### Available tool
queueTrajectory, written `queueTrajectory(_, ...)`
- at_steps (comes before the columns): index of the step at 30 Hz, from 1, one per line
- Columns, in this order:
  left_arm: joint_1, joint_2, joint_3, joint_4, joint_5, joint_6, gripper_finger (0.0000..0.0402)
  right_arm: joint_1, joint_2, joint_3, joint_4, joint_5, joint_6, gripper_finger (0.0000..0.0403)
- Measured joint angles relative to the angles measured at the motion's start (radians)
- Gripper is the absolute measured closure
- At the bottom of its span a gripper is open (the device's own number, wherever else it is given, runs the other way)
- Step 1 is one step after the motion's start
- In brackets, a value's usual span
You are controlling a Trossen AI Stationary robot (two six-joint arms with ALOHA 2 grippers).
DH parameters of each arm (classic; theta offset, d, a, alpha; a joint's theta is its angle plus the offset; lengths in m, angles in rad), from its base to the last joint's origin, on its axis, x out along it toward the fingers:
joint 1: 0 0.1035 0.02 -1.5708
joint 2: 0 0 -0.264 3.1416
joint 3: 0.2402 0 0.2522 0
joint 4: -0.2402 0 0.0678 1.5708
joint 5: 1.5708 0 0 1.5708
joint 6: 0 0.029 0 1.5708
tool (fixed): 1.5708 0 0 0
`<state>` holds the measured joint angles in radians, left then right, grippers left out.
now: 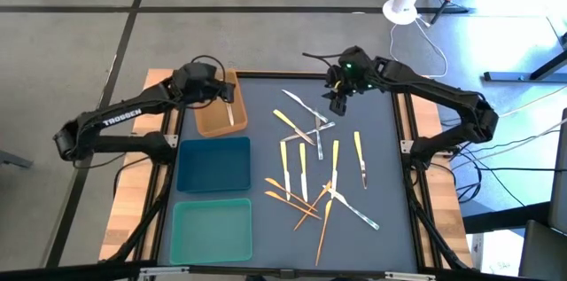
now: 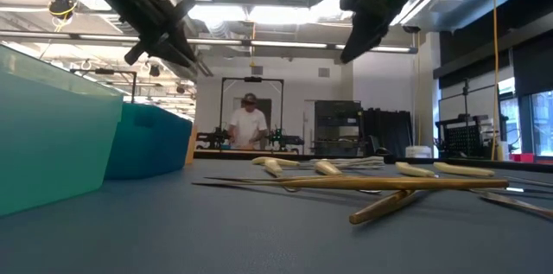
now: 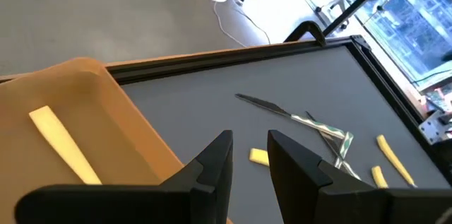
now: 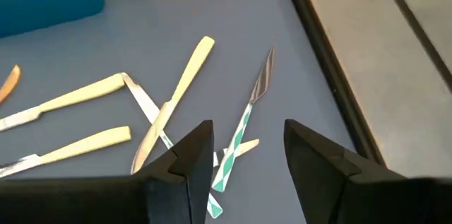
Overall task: Sort silverware by color (type)
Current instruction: Put the white-green knife into the blue bin
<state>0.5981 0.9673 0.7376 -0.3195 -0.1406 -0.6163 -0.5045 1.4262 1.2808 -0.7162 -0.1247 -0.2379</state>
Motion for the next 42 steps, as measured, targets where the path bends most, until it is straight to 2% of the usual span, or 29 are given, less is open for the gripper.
queueTrajectory(7,-0.095,0.0,0.0,0.0,-0.06,0.0,0.0318,0.0,0.116,0.0,-0.016,0.001,0.008,0.0242)
queueTrajectory(14,-0.145,0.0,0.0,0.0,-0.087,-0.001,0.0318,0.0,0.235,0.0,-0.05,0.046,0.024,0.0242)
queueTrajectory(24,-0.161,0.001,0.0,-0.001,-0.087,-0.001,0.0318,0.0,0.359,0.0,-0.073,0.046,0.032,0.0242)
queueTrajectory(42,-0.161,0.001,0.0,-0.001,-0.087,-0.001,0.0318,0.0,0.457,0.0,-0.101,0.035,0.051,0.0242)
